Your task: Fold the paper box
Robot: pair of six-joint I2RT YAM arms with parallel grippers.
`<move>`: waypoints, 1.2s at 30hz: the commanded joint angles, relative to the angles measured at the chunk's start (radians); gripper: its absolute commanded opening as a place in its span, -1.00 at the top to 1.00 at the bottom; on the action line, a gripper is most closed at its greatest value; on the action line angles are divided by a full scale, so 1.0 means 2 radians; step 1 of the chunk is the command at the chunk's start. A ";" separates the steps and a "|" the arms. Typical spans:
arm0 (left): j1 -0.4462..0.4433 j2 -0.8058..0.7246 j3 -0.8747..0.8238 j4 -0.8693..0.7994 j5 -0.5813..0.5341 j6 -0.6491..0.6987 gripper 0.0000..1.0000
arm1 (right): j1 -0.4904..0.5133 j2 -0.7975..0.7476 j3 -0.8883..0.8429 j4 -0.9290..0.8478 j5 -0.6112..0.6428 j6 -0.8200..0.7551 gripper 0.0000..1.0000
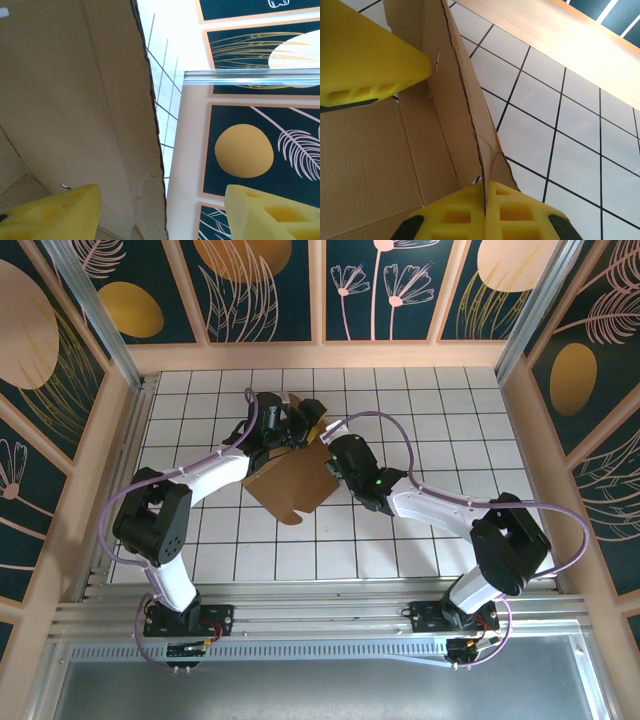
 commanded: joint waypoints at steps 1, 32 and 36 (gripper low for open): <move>0.003 0.017 0.010 0.024 0.011 -0.019 -0.26 | 0.004 0.018 -0.018 -0.048 -0.012 -0.004 1.00; 0.005 0.085 0.004 0.083 0.045 -0.028 0.71 | -0.206 0.018 0.190 -0.154 -0.486 0.223 -0.62; 0.005 0.087 0.000 0.090 0.047 -0.032 0.62 | -0.225 0.081 0.224 -0.159 -0.525 0.210 -0.58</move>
